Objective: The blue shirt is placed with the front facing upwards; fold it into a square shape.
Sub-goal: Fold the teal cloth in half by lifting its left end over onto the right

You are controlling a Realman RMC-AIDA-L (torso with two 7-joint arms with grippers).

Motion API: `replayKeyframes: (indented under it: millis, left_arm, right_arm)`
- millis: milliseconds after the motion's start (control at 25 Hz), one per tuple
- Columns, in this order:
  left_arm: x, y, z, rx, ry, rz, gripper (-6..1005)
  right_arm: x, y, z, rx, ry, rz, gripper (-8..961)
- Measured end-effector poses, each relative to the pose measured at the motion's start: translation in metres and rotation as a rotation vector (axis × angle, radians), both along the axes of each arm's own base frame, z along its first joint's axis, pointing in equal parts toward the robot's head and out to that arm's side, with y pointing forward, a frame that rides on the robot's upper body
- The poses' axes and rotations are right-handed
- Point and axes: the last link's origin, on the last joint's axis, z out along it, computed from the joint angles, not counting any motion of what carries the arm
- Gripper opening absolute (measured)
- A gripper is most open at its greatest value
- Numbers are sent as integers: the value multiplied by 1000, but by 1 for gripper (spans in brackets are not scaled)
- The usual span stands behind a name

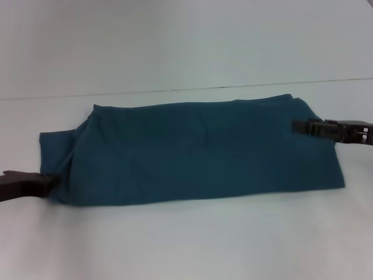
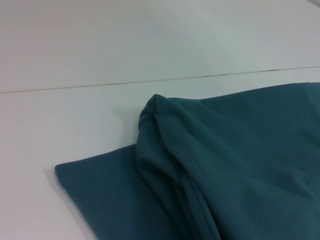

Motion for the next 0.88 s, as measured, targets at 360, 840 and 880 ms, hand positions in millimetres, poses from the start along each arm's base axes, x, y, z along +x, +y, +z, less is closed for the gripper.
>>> replayKeyframes:
  millis: [360,840,880]
  left_arm:
    - [-3,-7,6,-5,-5,5,0]
    - [-1,-7,6,-11,-15,1,-1]
    - [-1,-7,6,-11,-15,0,-1]
  right_arm:
    - [31,-10,-5,-61,-122,-134,726]
    - [56,-25,9,-20,-134,-278,723]
    - [57,-25,9,-15,-136,-286,721]
